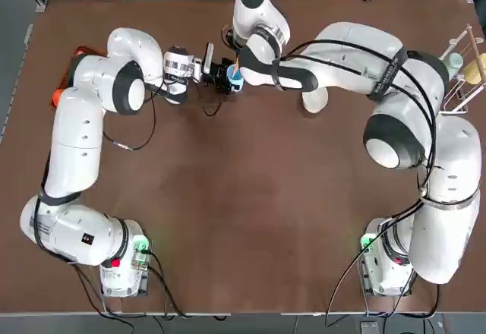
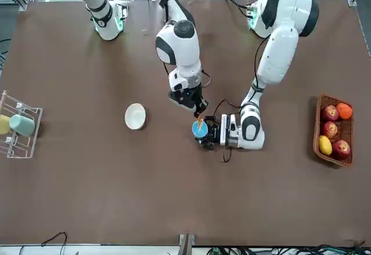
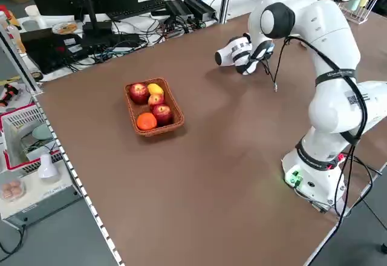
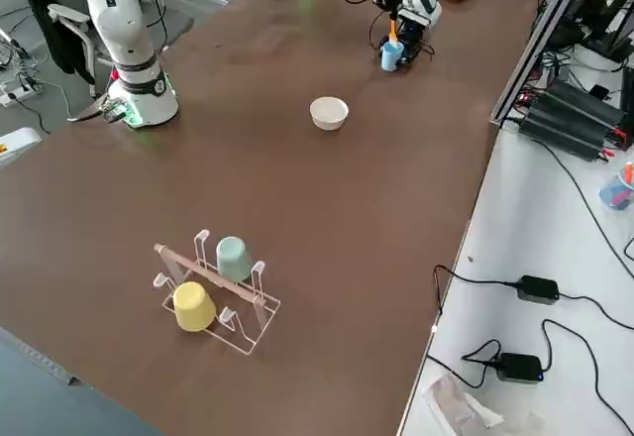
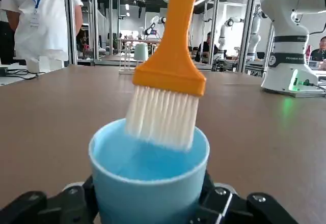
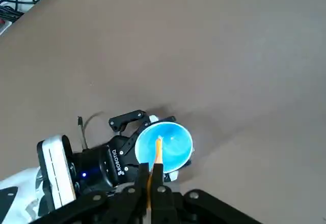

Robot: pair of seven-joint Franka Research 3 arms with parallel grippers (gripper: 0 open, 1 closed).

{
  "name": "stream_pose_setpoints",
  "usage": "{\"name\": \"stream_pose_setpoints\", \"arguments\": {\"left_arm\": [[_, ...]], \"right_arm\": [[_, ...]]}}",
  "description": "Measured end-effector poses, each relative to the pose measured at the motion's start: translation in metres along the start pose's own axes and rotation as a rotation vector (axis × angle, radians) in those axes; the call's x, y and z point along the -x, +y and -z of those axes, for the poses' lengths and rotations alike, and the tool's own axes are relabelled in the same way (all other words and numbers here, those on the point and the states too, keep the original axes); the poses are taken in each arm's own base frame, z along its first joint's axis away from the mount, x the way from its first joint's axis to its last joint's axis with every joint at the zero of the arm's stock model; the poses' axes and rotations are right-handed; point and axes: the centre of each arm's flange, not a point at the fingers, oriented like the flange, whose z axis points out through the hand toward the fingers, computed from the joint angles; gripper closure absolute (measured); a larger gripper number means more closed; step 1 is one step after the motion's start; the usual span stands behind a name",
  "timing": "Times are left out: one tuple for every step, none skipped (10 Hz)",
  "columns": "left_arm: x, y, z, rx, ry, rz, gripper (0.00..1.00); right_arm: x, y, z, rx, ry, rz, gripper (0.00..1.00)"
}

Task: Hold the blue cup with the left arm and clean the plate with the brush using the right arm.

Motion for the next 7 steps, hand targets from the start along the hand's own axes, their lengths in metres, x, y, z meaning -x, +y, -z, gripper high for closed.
{"name": "stream_pose_setpoints", "arguments": {"left_arm": [[0.0,0.0,0.0,0.0,0.0,0.0,0.33],[0.0,0.0,0.0,0.0,0.0,0.0,0.33],[0.0,0.0,0.0,0.0,0.0,0.0,0.33],[0.0,0.0,0.0,0.0,0.0,0.0,0.33],[0.0,0.0,0.0,0.0,0.0,0.0,0.33],[0.0,0.0,0.0,0.0,0.0,0.0,0.33],[0.0,0.0,0.0,0.0,0.0,0.0,0.33]], "right_arm": [[0.0,0.001,-0.002,0.003,0.002,0.003,0.95],[0.001,0.001,-0.005,0.008,0.003,0.005,0.95],[0.002,0.003,-0.01,0.014,0.004,0.008,0.95],[0.002,0.004,-0.014,0.019,0.006,0.011,0.95],[0.003,0.004,-0.016,0.023,0.008,0.013,0.95],[0.003,0.005,-0.018,0.025,0.01,0.014,0.95],[0.003,0.005,-0.019,0.027,0.012,0.016,0.95]]}}
